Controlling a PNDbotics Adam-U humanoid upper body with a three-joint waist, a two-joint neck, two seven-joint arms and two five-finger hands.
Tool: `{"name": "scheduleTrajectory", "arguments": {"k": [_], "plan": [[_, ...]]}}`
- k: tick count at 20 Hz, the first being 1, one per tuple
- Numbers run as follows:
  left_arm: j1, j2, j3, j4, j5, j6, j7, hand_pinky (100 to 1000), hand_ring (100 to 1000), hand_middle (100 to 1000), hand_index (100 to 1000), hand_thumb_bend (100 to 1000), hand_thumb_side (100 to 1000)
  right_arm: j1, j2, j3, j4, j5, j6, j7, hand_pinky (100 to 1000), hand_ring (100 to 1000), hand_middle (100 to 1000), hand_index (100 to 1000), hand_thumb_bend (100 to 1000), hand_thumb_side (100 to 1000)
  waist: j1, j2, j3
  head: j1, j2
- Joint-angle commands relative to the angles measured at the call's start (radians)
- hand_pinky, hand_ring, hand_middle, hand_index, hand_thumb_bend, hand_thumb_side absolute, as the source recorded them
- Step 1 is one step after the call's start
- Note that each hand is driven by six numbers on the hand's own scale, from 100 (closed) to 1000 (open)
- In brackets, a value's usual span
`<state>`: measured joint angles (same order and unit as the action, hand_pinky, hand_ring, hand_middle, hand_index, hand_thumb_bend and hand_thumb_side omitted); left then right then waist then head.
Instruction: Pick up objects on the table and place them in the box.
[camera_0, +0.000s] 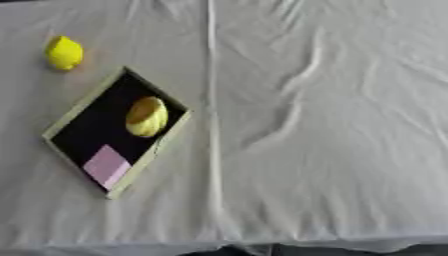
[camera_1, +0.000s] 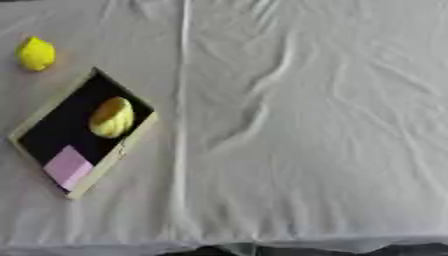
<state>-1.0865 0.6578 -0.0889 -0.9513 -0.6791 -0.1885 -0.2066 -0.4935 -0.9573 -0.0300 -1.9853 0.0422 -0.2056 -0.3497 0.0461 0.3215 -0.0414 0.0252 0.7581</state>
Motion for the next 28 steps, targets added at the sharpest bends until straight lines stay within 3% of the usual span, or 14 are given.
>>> {"name": "scheduleTrajectory", "arguments": {"k": [1, 7, 12, 16, 28], "plan": [[-0.044, -0.010, 0.007, 0.065, -0.078, -0.037, -0.061, 905, 874, 826, 932, 450, 314, -0.014, -0.025, -0.014, -0.015, 0.003, 0.006, -0.006, 913, 862, 763, 837, 100, 100, -0.001, -0.015, -0.005, 0.008, -0.017], [-0.058, -0.039, -0.004, 0.115, -0.160, -0.087, -0.160, 920, 889, 847, 932, 514, 280, -0.014, -0.019, -0.015, -0.015, -0.001, 0.017, -0.006, 913, 860, 759, 835, 100, 100, 0.000, -0.008, -0.010, 0.016, -0.028], [-0.063, -0.056, -0.016, 0.151, -0.203, -0.105, -0.215, 927, 893, 851, 926, 556, 184, -0.013, -0.013, -0.015, -0.015, -0.005, 0.021, -0.005, 913, 857, 756, 833, 100, 100, 0.001, -0.008, -0.011, 0.022, -0.029], [-0.062, -0.057, -0.016, 0.168, -0.221, -0.114, -0.247, 931, 895, 854, 924, 526, 100, -0.010, -0.010, -0.014, -0.015, -0.004, 0.021, -0.005, 913, 854, 753, 831, 100, 100, 0.002, -0.009, -0.013, 0.025, -0.029], [-0.030, -0.006, 0.003, 0.198, -0.244, -0.066, -0.310, 939, 904, 856, 930, 545, 100, 0.001, -0.001, -0.013, -0.015, -0.003, 0.035, -0.003, 915, 851, 749, 828, 100, 100, 0.009, -0.011, -0.010, 0.018, -0.026]]}}
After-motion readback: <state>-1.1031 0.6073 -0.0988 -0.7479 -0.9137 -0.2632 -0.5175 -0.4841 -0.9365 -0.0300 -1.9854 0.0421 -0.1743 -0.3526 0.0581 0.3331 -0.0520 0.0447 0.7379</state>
